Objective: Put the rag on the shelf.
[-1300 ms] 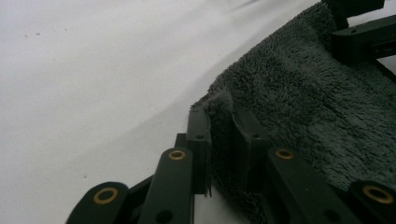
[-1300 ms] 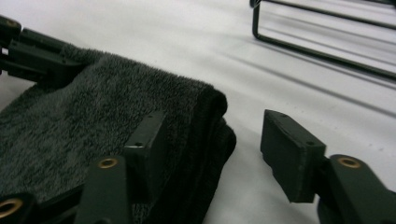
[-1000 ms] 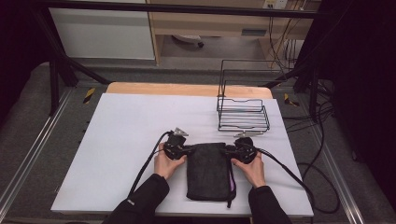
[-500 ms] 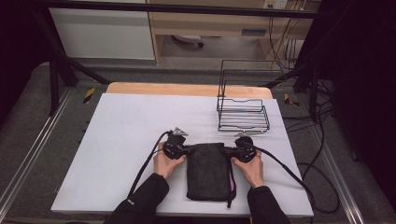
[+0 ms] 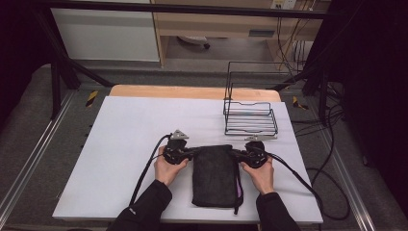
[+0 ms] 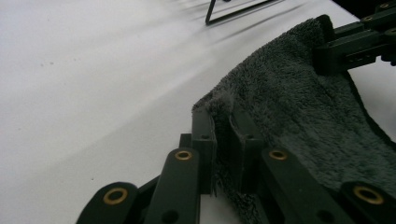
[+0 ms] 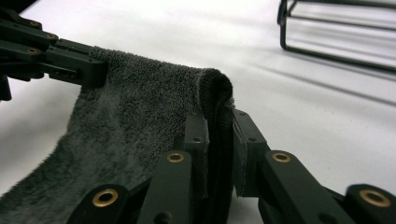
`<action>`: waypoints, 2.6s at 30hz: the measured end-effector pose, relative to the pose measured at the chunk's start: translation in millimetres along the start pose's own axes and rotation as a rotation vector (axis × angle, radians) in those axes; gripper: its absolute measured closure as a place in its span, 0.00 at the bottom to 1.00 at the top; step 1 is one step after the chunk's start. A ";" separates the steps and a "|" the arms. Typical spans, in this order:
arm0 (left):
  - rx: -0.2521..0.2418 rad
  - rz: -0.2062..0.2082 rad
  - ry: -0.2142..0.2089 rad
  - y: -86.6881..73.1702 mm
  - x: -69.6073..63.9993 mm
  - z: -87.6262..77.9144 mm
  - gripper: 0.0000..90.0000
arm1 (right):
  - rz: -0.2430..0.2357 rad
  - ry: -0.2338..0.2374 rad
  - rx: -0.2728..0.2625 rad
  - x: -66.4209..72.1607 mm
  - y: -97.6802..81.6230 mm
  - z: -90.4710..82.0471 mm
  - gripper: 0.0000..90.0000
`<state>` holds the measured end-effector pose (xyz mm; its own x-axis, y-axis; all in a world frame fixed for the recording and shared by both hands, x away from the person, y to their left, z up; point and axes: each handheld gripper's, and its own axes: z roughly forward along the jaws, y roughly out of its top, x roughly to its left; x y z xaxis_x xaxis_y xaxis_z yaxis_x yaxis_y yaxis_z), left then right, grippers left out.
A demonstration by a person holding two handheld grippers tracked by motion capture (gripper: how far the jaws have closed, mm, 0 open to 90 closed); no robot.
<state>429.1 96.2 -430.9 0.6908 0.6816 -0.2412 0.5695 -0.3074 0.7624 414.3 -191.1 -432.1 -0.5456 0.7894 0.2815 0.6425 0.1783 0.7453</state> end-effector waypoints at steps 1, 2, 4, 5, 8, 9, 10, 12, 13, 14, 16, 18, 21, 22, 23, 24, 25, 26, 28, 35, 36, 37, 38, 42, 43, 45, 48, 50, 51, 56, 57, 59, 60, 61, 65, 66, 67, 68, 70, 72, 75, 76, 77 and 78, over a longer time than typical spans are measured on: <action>-0.007 -0.003 -0.009 0.3 -1.1 -1.8 0.91 | -0.002 -0.001 -0.005 1.5 0.6 -1.8 0.88; -0.013 -0.001 -0.013 0.8 -1.9 -4.0 0.91 | -0.013 -0.004 -0.011 3.0 1.1 -3.4 0.88; -0.027 0.000 -0.020 1.8 -3.8 -8.4 0.91 | -0.020 -0.003 -0.027 5.8 2.1 -6.5 0.88; -0.033 0.004 -0.022 2.3 -4.6 -10.8 0.91 | -0.022 -0.001 -0.035 6.8 2.6 -7.9 0.88; -0.055 0.013 -0.026 3.7 -7.7 -17.7 0.91 | -0.026 -0.001 -0.051 10.0 3.8 -12.2 0.88; -0.059 0.018 -0.024 4.0 -8.7 -19.8 0.91 | -0.031 0.000 -0.059 11.1 4.2 -13.4 0.88; -0.064 0.022 -0.023 4.2 -9.9 -21.6 0.91 | -0.035 0.000 -0.065 12.3 4.7 -14.8 0.88; -0.072 0.031 -0.018 4.9 -12.3 -25.0 0.91 | -0.039 0.002 -0.073 15.3 5.7 -17.9 0.88; -0.075 0.037 -0.016 5.3 -13.4 -26.7 0.91 | -0.040 0.004 -0.080 16.8 6.2 -19.4 0.89; -0.081 0.037 -0.017 5.8 -14.7 -28.4 0.91 | -0.045 0.002 -0.085 17.7 6.5 -21.0 0.89; -0.089 0.047 -0.015 7.2 -17.6 -32.2 0.91 | -0.053 -0.001 -0.096 20.1 7.0 -24.1 0.89; -0.097 0.054 -0.014 8.5 -20.9 -36.0 0.91 | -0.055 -0.001 -0.108 22.4 7.1 -27.3 0.89; -0.112 0.066 -0.015 10.4 -25.9 -40.5 0.91 | -0.061 -0.009 -0.125 24.9 7.2 -31.8 0.89; -0.118 0.070 -0.013 11.0 -27.3 -41.9 0.91 | -0.063 -0.013 -0.129 25.9 7.3 -33.4 0.89; -0.125 0.073 -0.016 11.6 -28.6 -43.1 0.91 | -0.066 -0.019 -0.135 27.1 7.6 -34.9 0.89; -0.131 0.074 -0.016 12.1 -29.8 -44.3 0.91 | -0.074 -0.022 -0.142 28.0 7.8 -36.6 0.89; -0.136 0.076 -0.015 12.6 -30.9 -45.4 0.91 | -0.076 -0.025 -0.148 29.4 8.0 -38.5 0.89; -0.141 0.079 -0.015 13.2 -31.9 -46.6 0.91 | -0.078 -0.027 -0.154 30.7 8.2 -40.4 0.89; -0.149 0.082 -0.015 14.3 -33.8 -49.2 0.91 | -0.087 -0.032 -0.164 33.0 8.9 -44.4 0.89; -0.188 0.101 -0.020 20.3 -43.2 -60.8 0.91 | -0.116 -0.051 -0.205 40.8 12.1 -57.6 0.89; -0.193 0.104 -0.021 21.1 -44.1 -62.4 0.91 | -0.120 -0.053 -0.214 41.4 12.7 -59.1 0.89; -0.199 0.104 -0.022 21.9 -44.8 -63.8 0.91 | -0.122 -0.052 -0.220 42.2 13.4 -60.7 0.89; -0.205 0.105 -0.023 22.4 -45.5 -65.1 0.91 | -0.122 -0.056 -0.226 43.2 13.9 -62.3 0.89; -0.226 0.110 -0.022 24.6 -49.1 -69.7 0.91 | -0.140 -0.063 -0.251 47.1 16.0 -68.7 0.89; -0.230 0.113 -0.022 25.4 -50.2 -71.0 0.91 | -0.141 -0.064 -0.257 48.3 16.4 -70.1 0.89; -0.240 0.117 -0.022 27.0 -52.3 -73.2 0.91 | -0.150 -0.068 -0.269 49.5 17.2 -73.0 0.89; -0.252 0.125 -0.021 29.5 -55.2 -76.2 0.91 | -0.154 -0.075 -0.283 52.0 18.6 -77.4 0.89; -0.260 0.130 -0.021 31.3 -56.7 -78.1 0.91 | -0.167 -0.082 -0.292 53.5 20.0 -80.6 0.89; -0.264 0.132 -0.022 32.4 -57.2 -79.0 0.91 | -0.169 -0.085 -0.298 54.5 20.8 -82.2 0.89; -0.288 0.143 -0.019 37.8 -60.3 -83.4 0.91 | -0.182 -0.095 -0.330 56.8 24.9 -89.5 0.89; -0.294 0.146 -0.018 39.0 -61.0 -84.1 0.91 | -0.185 -0.097 -0.335 57.1 25.7 -91.0 0.89; -0.304 0.152 -0.017 41.7 -62.7 -85.9 0.91 | -0.189 -0.104 -0.348 58.0 27.4 -93.9 0.89; -0.309 0.155 -0.017 43.3 -63.7 -86.7 0.91 | -0.191 -0.108 -0.358 58.5 28.2 -95.1 0.89; -0.316 0.157 -0.017 45.0 -64.7 -87.8 0.91 | -0.195 -0.111 -0.364 58.9 28.9 -96.7 0.89; -0.347 0.172 -0.010 52.1 -69.1 -91.8 0.91 | -0.200 -0.121 -0.400 60.2 32.0 -103.4 0.89; -0.353 0.173 -0.010 53.7 -70.3 -92.5 0.91 | -0.203 -0.127 -0.408 60.6 32.8 -105.2 0.89; -0.361 0.175 -0.009 55.3 -71.4 -92.9 0.91 | -0.206 -0.132 -0.417 61.1 33.6 -106.9 0.89; -0.367 0.177 -0.009 56.9 -72.3 -93.2 0.91 | -0.211 -0.139 -0.427 61.6 34.4 -108.6 0.89; -0.383 0.177 -0.010 59.7 -73.9 -93.4 0.91 | -0.216 -0.147 -0.440 62.6 35.9 -112.0 0.89; -0.394 0.180 -0.009 62.8 -75.3 -93.4 0.91 | -0.220 -0.157 -0.458 63.3 36.8 -115.1 0.89; -0.411 0.182 -0.011 67.2 -76.8 -93.1 0.91 | -0.221 -0.167 -0.481 63.5 37.6 -118.8 0.89; -0.416 0.183 -0.011 68.9 -77.4 -92.7 0.91 | -0.225 -0.172 -0.487 63.5 38.1 -120.0 0.89; -0.421 0.185 -0.010 70.6 -77.9 -92.4 0.91 | -0.226 -0.176 -0.492 63.4 38.6 -121.3 0.89; -0.428 0.185 -0.012 72.5 -78.5 -91.9 0.91 | -0.226 -0.179 -0.498 63.2 39.2 -122.8 0.89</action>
<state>375.2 81.4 -301.5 0.7697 0.6330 -0.0829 0.2033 -0.1198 0.9718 339.0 -206.3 -310.9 -0.5121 0.8589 0.0077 0.1664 0.0903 0.9819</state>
